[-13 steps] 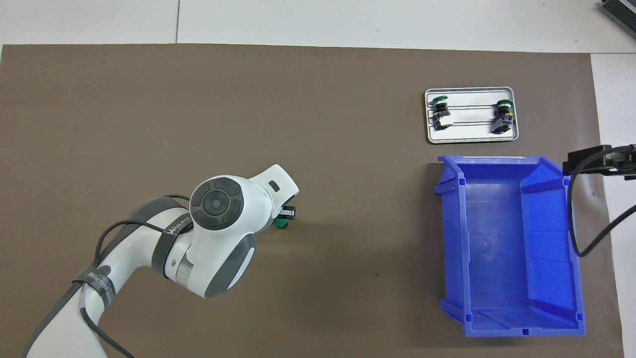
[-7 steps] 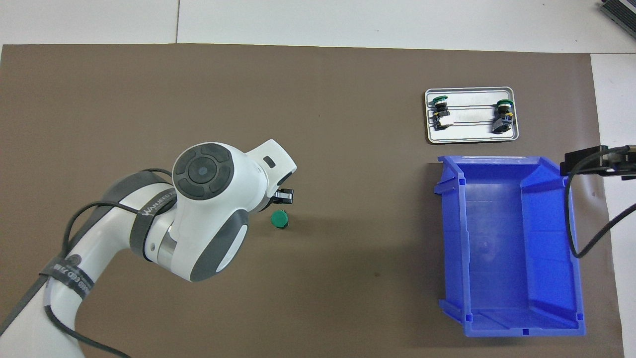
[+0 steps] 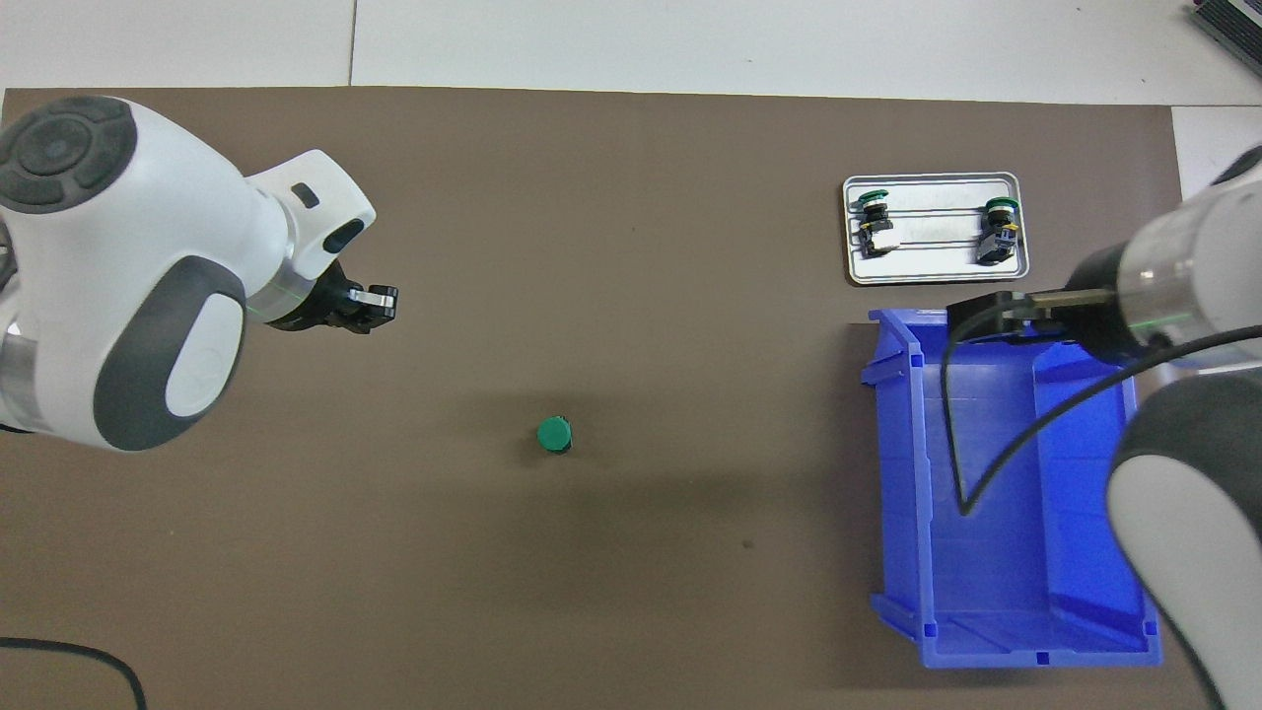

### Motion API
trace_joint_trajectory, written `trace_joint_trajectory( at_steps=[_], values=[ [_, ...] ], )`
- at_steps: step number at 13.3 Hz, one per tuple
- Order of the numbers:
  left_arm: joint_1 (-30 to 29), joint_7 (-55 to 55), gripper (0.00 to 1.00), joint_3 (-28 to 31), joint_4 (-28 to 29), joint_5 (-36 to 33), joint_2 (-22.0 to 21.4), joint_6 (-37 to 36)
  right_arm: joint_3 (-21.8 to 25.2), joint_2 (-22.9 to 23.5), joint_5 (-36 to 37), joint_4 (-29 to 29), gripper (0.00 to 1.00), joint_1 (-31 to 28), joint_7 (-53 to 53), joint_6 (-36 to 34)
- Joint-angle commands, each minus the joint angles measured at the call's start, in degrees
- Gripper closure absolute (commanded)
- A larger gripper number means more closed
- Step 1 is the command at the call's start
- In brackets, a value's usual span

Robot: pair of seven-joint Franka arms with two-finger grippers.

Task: Place and press button with both arms
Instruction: 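Withdraw the left gripper while the right gripper reaches the part, then grasp the part with the right gripper and lift it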

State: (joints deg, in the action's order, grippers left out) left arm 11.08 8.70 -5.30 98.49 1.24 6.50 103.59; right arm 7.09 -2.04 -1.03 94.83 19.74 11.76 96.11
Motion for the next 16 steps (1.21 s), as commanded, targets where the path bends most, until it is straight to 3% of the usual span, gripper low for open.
trace_joint_trajectory(
  at_steps=[1, 4, 6, 10, 12, 14, 16],
  values=[
    [-3.33, -2.63, 0.86, -0.41, -1.28, -4.83, -1.92, -4.53, 0.29, 5.10, -0.82, -0.16, 0.00, 7.74, 6.49, 5.38],
    [-6.68, -3.51, 0.75, -0.32, -6.97, -4.76, -2.72, -10.84, 0.29, 13.70, -0.82, -2.09, 0.00, 18.37, 18.61, 14.95],
    [-6.77, -3.60, 0.70, -0.32, -12.07, -4.41, -2.19, -15.85, 0.29, 18.89, -0.91, -3.06, 0.00, 22.69, 22.76, 21.11],
    [-6.86, -3.60, 0.59, -0.06, -15.08, -0.29, -2.19, -21.85, 0.29, 26.02, -0.73, -4.21, 0.00, 29.21, 27.35, 28.60],
    [-8.70, -3.69, 0.38, 0.12, -14.91, 1.57, -2.63, -20.37, 0.29, 29.97, 0.06, -3.60, 0.00, 30.71, 26.30, 32.81],
    [-8.80, -3.60, 0.04, 0.03, -14.38, 1.49, -2.80, -18.08, 0.29, 30.87, 0.06, -2.11, 0.00, 29.92, 21.40, 34.41],
    [-8.88, -3.78, 0.00, 0.12, -14.38, 1.48, -2.89, -17.54, 0.29, 30.78, -0.03, -0.61, 0.00, 30.27, 21.02, 34.94]
  ],
)
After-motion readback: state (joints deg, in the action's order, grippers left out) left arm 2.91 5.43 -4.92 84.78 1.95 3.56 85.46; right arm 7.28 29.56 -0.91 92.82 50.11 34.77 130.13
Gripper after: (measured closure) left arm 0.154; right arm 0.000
